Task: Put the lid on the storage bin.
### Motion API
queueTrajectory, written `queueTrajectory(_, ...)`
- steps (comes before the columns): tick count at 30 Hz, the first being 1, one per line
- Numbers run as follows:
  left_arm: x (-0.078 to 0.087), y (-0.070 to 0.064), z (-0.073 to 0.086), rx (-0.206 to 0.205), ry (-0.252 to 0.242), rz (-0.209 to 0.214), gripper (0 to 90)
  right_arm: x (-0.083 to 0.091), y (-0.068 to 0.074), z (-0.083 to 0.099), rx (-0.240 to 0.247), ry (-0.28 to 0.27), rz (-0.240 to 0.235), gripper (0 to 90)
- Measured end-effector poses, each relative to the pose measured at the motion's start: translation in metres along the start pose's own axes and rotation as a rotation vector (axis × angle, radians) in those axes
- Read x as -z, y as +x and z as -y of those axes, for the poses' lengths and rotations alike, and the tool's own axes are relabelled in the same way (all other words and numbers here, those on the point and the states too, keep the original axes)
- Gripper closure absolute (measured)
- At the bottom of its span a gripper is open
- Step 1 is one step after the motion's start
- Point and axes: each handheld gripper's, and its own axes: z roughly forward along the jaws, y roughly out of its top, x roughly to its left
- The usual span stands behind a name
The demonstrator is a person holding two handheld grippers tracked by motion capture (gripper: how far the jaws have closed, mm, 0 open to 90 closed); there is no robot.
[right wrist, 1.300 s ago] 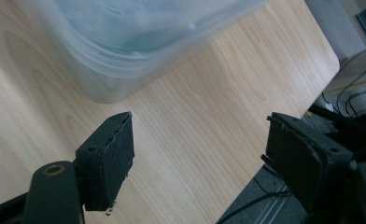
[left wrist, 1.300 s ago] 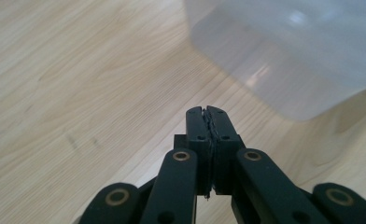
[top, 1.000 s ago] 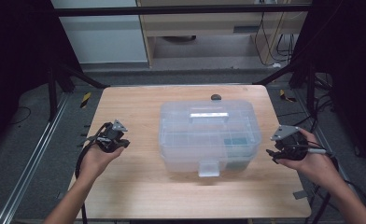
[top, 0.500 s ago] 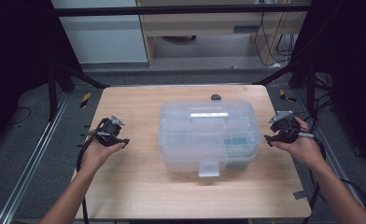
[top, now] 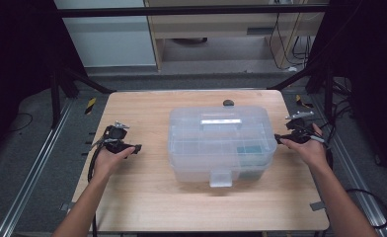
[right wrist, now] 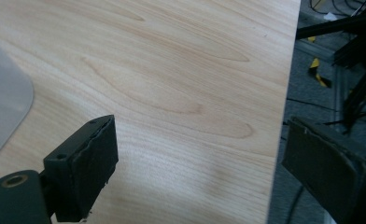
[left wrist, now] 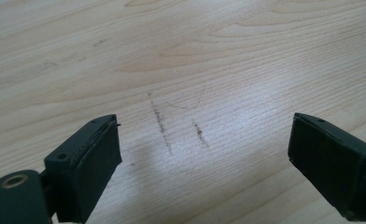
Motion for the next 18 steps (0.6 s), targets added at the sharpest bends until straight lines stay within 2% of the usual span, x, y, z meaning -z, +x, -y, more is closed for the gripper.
queueTrajectory(4, -0.008, 0.000, 0.005, 0.022, -0.027, 0.010, 7.9, -0.011, -0.001, 0.009, -0.076, -0.005, -0.028, 10.4)
queueTrajectory(5, -0.011, -0.001, 0.007, 0.023, -0.054, -0.006, 8.4, -0.014, 0.001, 0.012, -0.092, -0.007, -0.029, 10.3)
queueTrajectory(10, -0.019, -0.003, 0.012, 0.036, -0.085, 0.001, 7.6, -0.019, 0.006, 0.016, -0.104, -0.004, -0.039, 9.5)
queueTrajectory(11, -0.022, -0.004, 0.013, 0.043, -0.081, -0.006, 5.7, -0.023, 0.010, 0.018, -0.103, 0.001, -0.035, 8.6)
queueTrajectory(13, -0.025, -0.006, 0.015, 0.034, -0.114, -0.024, 3.8, -0.024, 0.012, 0.019, -0.104, 0.012, -0.034, 6.4)
queueTrajectory(15, -0.027, -0.005, 0.017, 0.032, -0.132, -0.019, 2.3, -0.027, 0.013, 0.024, -0.150, -0.006, -0.065, 5.5)
queueTrajectory(18, -0.027, -0.005, 0.017, 0.032, -0.132, -0.018, 1.6, -0.029, 0.016, 0.031, -0.168, -0.075, -0.057, 2.6)
